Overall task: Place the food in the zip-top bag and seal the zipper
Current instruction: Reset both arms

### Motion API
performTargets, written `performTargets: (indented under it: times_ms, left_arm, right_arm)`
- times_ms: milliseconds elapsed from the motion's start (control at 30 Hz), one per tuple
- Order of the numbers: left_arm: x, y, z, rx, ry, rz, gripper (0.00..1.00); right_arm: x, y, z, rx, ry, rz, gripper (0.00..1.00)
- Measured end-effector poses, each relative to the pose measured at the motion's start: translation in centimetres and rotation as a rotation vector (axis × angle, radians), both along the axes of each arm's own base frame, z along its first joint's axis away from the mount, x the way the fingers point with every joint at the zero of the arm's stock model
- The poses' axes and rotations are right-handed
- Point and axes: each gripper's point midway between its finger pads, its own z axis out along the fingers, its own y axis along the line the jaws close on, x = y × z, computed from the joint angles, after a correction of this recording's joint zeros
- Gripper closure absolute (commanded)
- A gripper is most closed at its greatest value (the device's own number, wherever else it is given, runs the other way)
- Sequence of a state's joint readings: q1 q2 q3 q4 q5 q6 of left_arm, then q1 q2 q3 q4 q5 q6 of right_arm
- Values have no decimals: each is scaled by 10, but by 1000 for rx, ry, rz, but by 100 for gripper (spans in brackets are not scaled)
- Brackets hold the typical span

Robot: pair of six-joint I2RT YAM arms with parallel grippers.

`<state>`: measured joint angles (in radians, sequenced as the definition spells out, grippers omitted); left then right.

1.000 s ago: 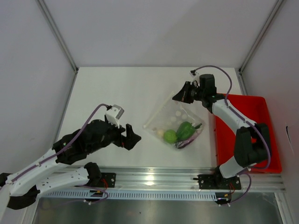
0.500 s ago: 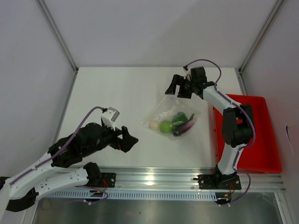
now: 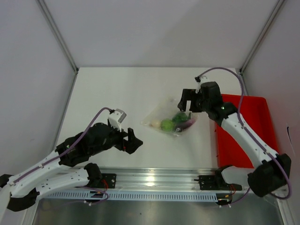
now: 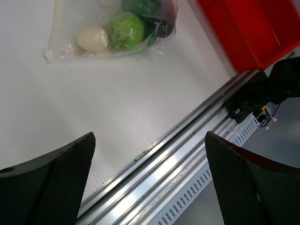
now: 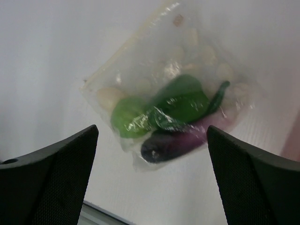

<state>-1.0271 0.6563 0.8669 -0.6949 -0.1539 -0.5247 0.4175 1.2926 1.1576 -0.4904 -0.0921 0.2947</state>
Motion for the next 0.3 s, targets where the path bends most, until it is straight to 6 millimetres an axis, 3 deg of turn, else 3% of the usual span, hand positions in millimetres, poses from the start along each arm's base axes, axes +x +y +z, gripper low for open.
performTargets:
  times_ms: [133, 300]
  left_arm:
    - [0, -8, -5, -11, 10, -20, 0]
    - [-5, -23, -13, -38, 35, -75, 0]
  right_arm:
    - [-49, -29, -23, -59, 31, -77, 1]
    - [-101, -37, -37, -74, 44, -65, 1]
